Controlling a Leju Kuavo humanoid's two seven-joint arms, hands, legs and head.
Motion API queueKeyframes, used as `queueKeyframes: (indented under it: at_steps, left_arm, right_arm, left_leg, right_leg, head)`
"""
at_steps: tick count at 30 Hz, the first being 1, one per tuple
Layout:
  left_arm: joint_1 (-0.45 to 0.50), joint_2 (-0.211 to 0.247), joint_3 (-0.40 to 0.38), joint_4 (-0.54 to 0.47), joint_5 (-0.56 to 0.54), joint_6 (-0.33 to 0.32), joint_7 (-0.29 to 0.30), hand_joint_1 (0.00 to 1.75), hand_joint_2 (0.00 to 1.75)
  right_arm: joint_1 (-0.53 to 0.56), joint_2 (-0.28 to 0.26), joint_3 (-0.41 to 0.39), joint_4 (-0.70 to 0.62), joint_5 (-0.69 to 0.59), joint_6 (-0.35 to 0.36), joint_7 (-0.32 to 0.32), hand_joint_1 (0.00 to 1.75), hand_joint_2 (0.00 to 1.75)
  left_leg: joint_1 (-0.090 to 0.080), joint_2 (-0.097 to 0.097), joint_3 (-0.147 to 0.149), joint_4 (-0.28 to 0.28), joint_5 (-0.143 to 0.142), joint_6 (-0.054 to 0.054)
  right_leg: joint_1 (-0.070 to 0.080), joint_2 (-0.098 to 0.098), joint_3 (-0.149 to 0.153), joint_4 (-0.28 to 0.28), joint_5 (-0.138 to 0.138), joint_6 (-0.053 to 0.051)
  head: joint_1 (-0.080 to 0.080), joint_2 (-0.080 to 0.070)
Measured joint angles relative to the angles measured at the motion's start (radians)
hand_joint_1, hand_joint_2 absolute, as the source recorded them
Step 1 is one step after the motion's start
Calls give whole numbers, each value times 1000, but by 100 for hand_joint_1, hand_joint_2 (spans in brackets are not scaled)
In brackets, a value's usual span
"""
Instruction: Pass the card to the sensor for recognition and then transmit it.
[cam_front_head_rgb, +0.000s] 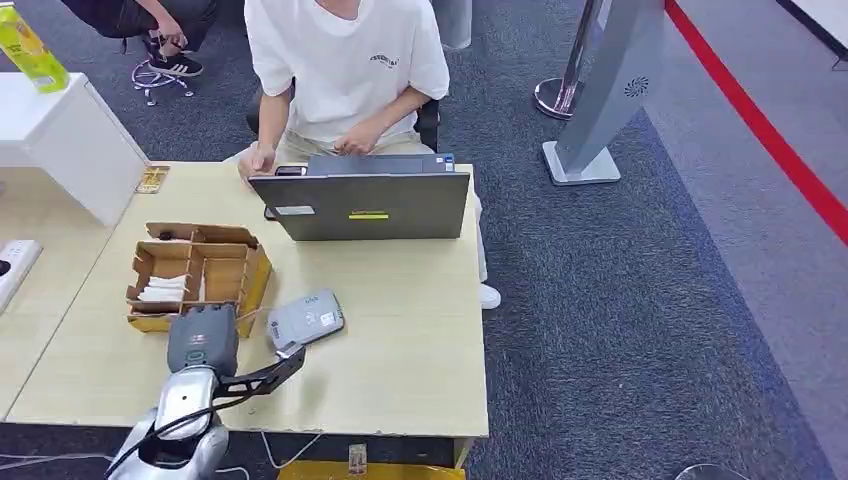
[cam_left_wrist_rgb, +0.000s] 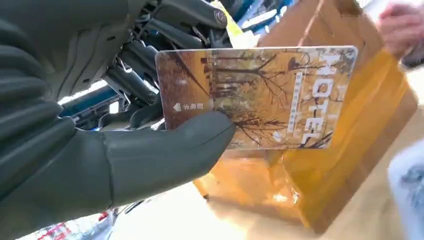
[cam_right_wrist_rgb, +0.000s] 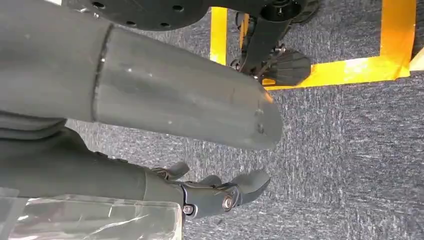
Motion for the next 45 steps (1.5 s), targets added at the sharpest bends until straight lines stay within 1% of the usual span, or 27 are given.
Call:
queueKeyframes:
  at_steps: [3, 9, 11, 17, 21, 24, 26, 29, 34, 41, 45]
  left_arm:
    - [-6, 0, 0, 8, 0, 53, -16, 175, 175]
    - [-15, -5, -23, 17, 0, 153, -69, 175, 175]
    - [-17, -5, -35, 20, 0, 165, -78, 175, 175]
    - [-18, -10, -42, 22, 0, 173, -92, 175, 175]
    - [-17, -13, -59, 22, 0, 204, -152, 175, 175]
    - [-15, -15, -73, 22, 0, 202, -196, 175, 175]
    - [-11, -18, -81, 24, 0, 196, -212, 175, 175]
    - [-6, -24, -85, 32, 0, 179, -223, 175, 175]
    - [-4, -29, -87, 43, 0, 177, -224, 175, 175]
    - [0, -36, -86, 69, 0, 130, -290, 175, 175]
    - [1, -39, -86, 83, 0, 100, -293, 175, 175]
  right_arm:
    - [0, 0, 0, 0, 1, 0, -4, 0, 0]
    - [0, 0, 0, 0, 18, 2, -8, 0, 0]
    - [0, 0, 0, 0, 18, 2, -9, 0, 0]
    - [0, 0, 0, 0, 18, 3, -9, 0, 0]
    - [0, 0, 0, 0, 20, 3, -9, 0, 0]
    - [0, 0, 0, 0, 24, 3, -9, 0, 0]
    - [0, 0, 0, 0, 31, 6, -9, 0, 0]
    - [0, 0, 0, 0, 31, 10, -9, 0, 0]
    - [0, 0, 0, 0, 31, 11, -9, 0, 0]
    - [0, 0, -1, 0, 35, 16, -11, 0, 0]
    - [0, 0, -1, 0, 36, 16, -12, 0, 0]
  left_leg:
    - [0, 0, 0, 0, 0, 0]
    - [0, 0, 0, 0, 0, 0]
    - [0, 0, 0, 0, 0, 0]
    - [0, 0, 0, 0, 0, 0]
    - [0, 0, 0, 0, 0, 0]
    - [0, 0, 0, 0, 0, 0]
    - [0, 0, 0, 0, 0, 0]
    - [0, 0, 0, 0, 0, 0]
    - [0, 0, 0, 0, 0, 0]
    - [0, 0, 0, 0, 0, 0]
    - [0, 0, 0, 0, 0, 0]
  right_leg:
    - [0, 0, 0, 0, 0, 0]
    - [0, 0, 0, 0, 0, 0]
    - [0, 0, 0, 0, 0, 0]
    - [0, 0, 0, 0, 0, 0]
    - [0, 0, 0, 0, 0, 0]
    - [0, 0, 0, 0, 0, 0]
    - [0, 0, 0, 0, 0, 0]
    - [0, 0, 0, 0, 0, 0]
    - [0, 0, 0, 0, 0, 0]
    - [0, 0, 0, 0, 0, 0]
    - [0, 0, 0, 0, 0, 0]
  head:
    - [0, 0]
    - [0, 0]
    - [0, 0]
    - [0, 0]
    - [0, 0]
    - [0, 0]
    - [0, 0]
    - [0, 0]
    - [0, 0]
    - [0, 0]
    - [0, 0]
